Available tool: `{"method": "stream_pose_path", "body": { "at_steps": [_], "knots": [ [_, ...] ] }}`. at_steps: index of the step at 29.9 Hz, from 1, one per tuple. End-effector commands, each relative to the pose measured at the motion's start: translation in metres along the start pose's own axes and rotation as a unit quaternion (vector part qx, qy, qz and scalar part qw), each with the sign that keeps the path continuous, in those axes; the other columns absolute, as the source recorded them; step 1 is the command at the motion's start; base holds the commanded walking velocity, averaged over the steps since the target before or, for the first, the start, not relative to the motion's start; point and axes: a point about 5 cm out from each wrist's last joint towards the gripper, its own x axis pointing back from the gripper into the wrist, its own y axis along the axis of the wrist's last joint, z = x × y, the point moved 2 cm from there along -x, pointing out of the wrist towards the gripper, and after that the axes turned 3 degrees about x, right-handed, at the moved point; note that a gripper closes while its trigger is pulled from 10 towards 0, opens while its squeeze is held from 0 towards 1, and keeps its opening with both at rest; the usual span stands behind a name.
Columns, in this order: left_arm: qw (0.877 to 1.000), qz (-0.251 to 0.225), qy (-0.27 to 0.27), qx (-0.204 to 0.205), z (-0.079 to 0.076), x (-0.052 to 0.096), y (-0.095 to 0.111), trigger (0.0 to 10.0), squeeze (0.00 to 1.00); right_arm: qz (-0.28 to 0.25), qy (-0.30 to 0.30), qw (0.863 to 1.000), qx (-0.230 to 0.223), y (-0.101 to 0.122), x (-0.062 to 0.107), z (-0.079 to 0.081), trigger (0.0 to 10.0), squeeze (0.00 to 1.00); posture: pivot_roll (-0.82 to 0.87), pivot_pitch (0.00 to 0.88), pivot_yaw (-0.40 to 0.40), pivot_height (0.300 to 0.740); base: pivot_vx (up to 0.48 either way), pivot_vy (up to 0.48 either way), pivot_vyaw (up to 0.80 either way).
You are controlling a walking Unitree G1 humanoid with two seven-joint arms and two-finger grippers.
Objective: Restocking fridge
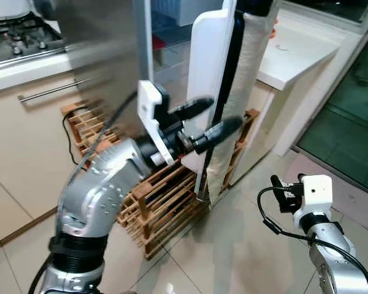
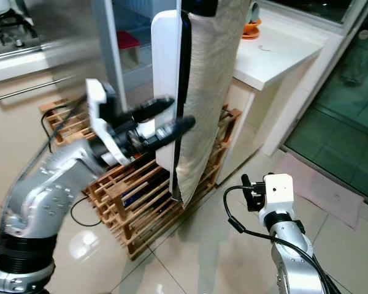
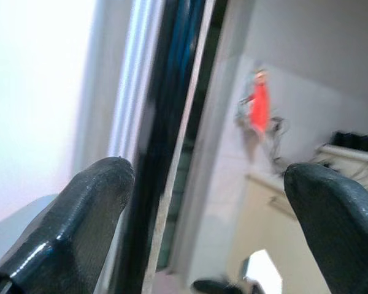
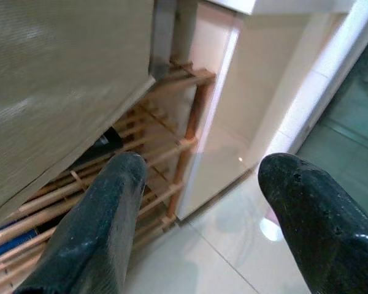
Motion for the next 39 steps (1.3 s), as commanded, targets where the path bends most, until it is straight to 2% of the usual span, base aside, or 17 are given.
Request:
{"method": "stream_pose_path", "body": {
  "at_steps": [1, 3, 4, 8, 9, 14, 16, 18, 19, 20, 21, 26, 28, 35, 36, 37, 39],
  "knots": [
    [0.999, 0.004, 0.000, 0.031, 0.001, 0.011, 0.003, 10.0, 0.00, 0.024, -0.016, 0.999, 0.017, -0.013, 0.005, -0.008, 10.0, 0.00, 0.00, 0.000, -0.056, 0.740, 0.000, 0.000, 0.00],
    [0.999, 0.009, -0.001, 0.042, -0.001, 0.022, 0.005, 10.0, 0.00, 0.062, -0.065, 0.996, 0.028, -0.035, 0.013, -0.025, 10.0, 0.00, 0.01, 0.000, -0.057, 0.740, 0.000, 0.000, 0.00],
    [0.999, 0.009, -0.001, 0.042, -0.001, 0.022, 0.005, 10.0, 0.00, 0.062, -0.065, 0.996, 0.028, -0.035, 0.013, -0.025, 10.0, 0.00, 0.01, 0.000, -0.057, 0.740, 0.000, 0.000, 0.00],
    [0.998, 0.032, 0.048, 0.040, 0.007, 0.044, -0.001, 10.0, 0.00, 0.107, -0.072, 0.991, 0.024, -0.065, 0.021, -0.028, 10.0, 0.00, 0.01, 0.000, -0.052, 0.740, 0.000, 0.000, 0.00],
    [0.995, 0.056, 0.081, 0.030, 0.013, 0.057, -0.010, 10.0, 0.00, 0.114, -0.066, 0.991, 0.031, -0.069, 0.024, -0.028, 10.0, 0.00, 0.02, 0.000, -0.053, 0.740, 0.000, 0.000, 0.00],
    [0.983, 0.091, 0.158, 0.028, 0.028, 0.074, -0.032, 10.0, 0.00, 0.124, -0.022, 0.992, 0.029, -0.074, 0.024, -0.016, 10.0, 0.00, 0.03, 0.000, -0.055, 0.740, 0.000, 0.000, 0.00],
    [0.973, 0.098, 0.207, 0.001, 0.041, 0.080, -0.039, 10.0, 0.00, 0.116, -0.003, 0.993, 0.028, -0.072, 0.021, -0.009, 10.0, 0.00, 0.03, 0.000, -0.056, 0.740, 0.000, 0.000, 0.00],
    [0.960, 0.103, 0.258, -0.033, 0.053, 0.086, -0.044, 10.0, 0.00, 0.120, 0.025, 0.992, 0.019, -0.072, 0.017, 0.000, 10.0, 0.00, 0.03, 0.000, -0.057, 0.740, 0.000, 0.000, 0.00],
    [0.948, 0.107, 0.297, -0.044, 0.061, 0.090, -0.047, 10.0, 0.00, 0.119, 0.037, 0.992, 0.018, -0.071, 0.015, 0.004, 10.0, 0.00, 0.03, 0.000, -0.059, 0.740, 0.000, 0.000, 0.00],
    [0.919, 0.127, 0.367, -0.068, 0.076, 0.103, -0.057, 10.0, 0.00, 0.135, 0.060, 0.989, 0.007, -0.072, 0.010, 0.012, 10.0, 0.00, 0.03, 0.000, -0.062, 0.740, 0.000, 0.000, 0.00],
    [0.919, 0.127, 0.367, -0.068, 0.076, 0.103, -0.057, 10.0, 0.00, 0.135, 0.060, 0.989, 0.007, -0.072, 0.010, 0.012, 10.0, 0.00, 0.03, 0.000, -0.062, 0.740, 0.000, 0.000, 0.00],
    [0.864, 0.194, 0.458, -0.070, 0.091, 0.134, -0.085, 10.0, 0.00, 0.174, 0.059, 0.983, -0.013, -0.080, 0.005, 0.015, 10.0, 0.00, 0.04, 0.000, -0.064, 0.740, 0.000, 0.000, 0.00],
    [0.855, 0.195, 0.475, -0.073, 0.093, 0.140, -0.090, 10.0, 0.00, 0.165, 0.051, 0.985, -0.015, -0.077, 0.002, 0.013, 10.0, 0.00, 0.04, 0.000, -0.065, 0.740, 0.000, 0.000, 0.00],
    [0.813, 0.138, 0.555, -0.111, 0.100, 0.153, -0.089, 10.0, 0.00, 0.026, 0.047, 0.998, 0.025, -0.020, -0.027, 0.010, 10.0, 0.00, 0.03, 0.000, -0.057, 0.740, 0.000, 0.000, 0.00],
    [0.805, 0.119, 0.567, -0.128, 0.096, 0.151, -0.088, 10.0, 0.00, -0.024, 0.040, 0.999, 0.022, 0.004, -0.035, 0.014, 10.0, 0.00, 0.03, 0.000, -0.051, 0.740, 0.000, 0.000, 0.00],
    [0.802, 0.113, 0.571, -0.131, 0.094, 0.151, -0.088, 10.0, 0.00, -0.038, 0.038, 0.998, 0.017, 0.011, -0.037, 0.015, 10.0, 0.00, 0.03, 0.000, -0.051, 0.740, 0.000, 0.000, 0.00],
    [0.783, 0.097, 0.598, -0.145, 0.088, 0.153, -0.089, 10.0, 0.00, -0.079, 0.039, 0.996, -0.015, 0.035, -0.041, 0.024, 10.0, 0.00, 0.03, 0.000, -0.047, 0.740, 0.000, 0.000, 0.00]
  ]
}}
